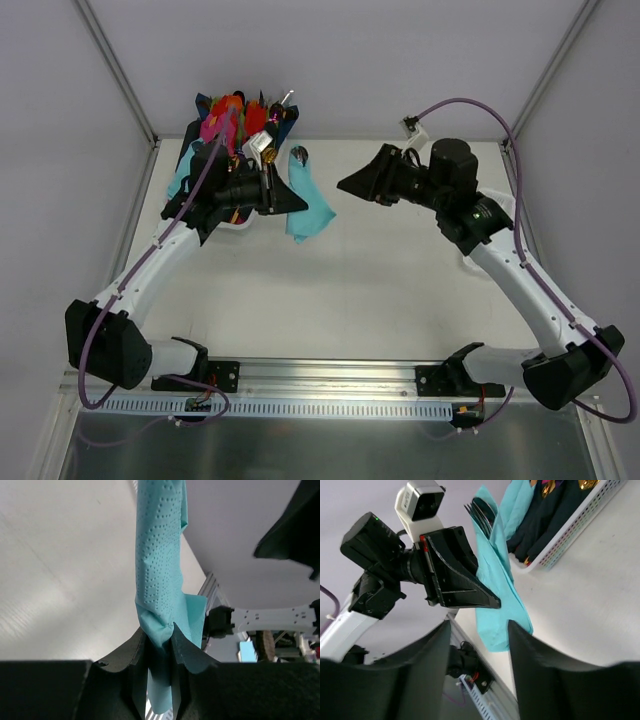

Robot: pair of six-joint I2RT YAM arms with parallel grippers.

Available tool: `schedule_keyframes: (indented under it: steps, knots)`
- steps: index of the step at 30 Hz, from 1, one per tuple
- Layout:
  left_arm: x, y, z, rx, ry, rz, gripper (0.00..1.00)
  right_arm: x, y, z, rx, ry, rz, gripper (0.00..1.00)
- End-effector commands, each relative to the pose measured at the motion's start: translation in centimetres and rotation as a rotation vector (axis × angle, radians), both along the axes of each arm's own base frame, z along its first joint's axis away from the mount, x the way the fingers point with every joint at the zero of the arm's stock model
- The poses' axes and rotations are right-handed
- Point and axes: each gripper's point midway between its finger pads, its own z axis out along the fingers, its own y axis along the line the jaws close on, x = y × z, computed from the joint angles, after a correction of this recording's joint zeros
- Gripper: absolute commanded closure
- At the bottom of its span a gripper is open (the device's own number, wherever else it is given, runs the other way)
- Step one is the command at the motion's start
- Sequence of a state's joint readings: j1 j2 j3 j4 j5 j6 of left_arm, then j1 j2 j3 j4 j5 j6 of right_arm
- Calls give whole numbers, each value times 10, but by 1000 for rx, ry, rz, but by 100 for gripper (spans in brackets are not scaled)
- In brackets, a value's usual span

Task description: Place the utensils on the paper napkin and roll it up

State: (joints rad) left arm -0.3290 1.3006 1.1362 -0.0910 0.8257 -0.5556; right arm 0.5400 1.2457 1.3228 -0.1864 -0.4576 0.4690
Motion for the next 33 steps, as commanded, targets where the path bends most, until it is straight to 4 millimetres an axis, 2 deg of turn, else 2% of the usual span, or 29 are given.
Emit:
schedule_keyframes:
  steps: [1,6,7,9,12,14,18,24,27,30,31,33]
  knots:
    - [25,6,45,-125,-52,72,100,8,6,2,11,9,-88,44]
    - [40,21,71,-246,-65,122,100,5,26,-13,61,45,-91,31]
    - [41,22,71,-269,-31,132,100,1,32,-12,68,42,-83,27]
    - [42,23,79,-306,-62,128,100,4,36,-14,68,34,-94,25]
    - [41,22,80,-338,-39,130,100,6,47,-15,66,36,-90,23]
    - [39,22,81,-354,-37,127,100,8,53,-11,72,30,-86,23]
    - [35,22,85,-359,-45,121,100,14,65,10,122,-10,-71,23]
    - [30,22,89,-370,-50,110,100,20,78,21,145,-19,-52,23]
    - [27,22,93,-385,-50,99,100,23,84,19,144,-9,-37,29]
    - [25,22,93,-417,-17,96,100,22,88,17,158,-3,-19,57]
    - [23,23,96,-439,-16,90,100,21,88,15,161,3,-18,70]
    - [22,23,99,-462,-12,81,100,19,88,10,163,14,-9,78]
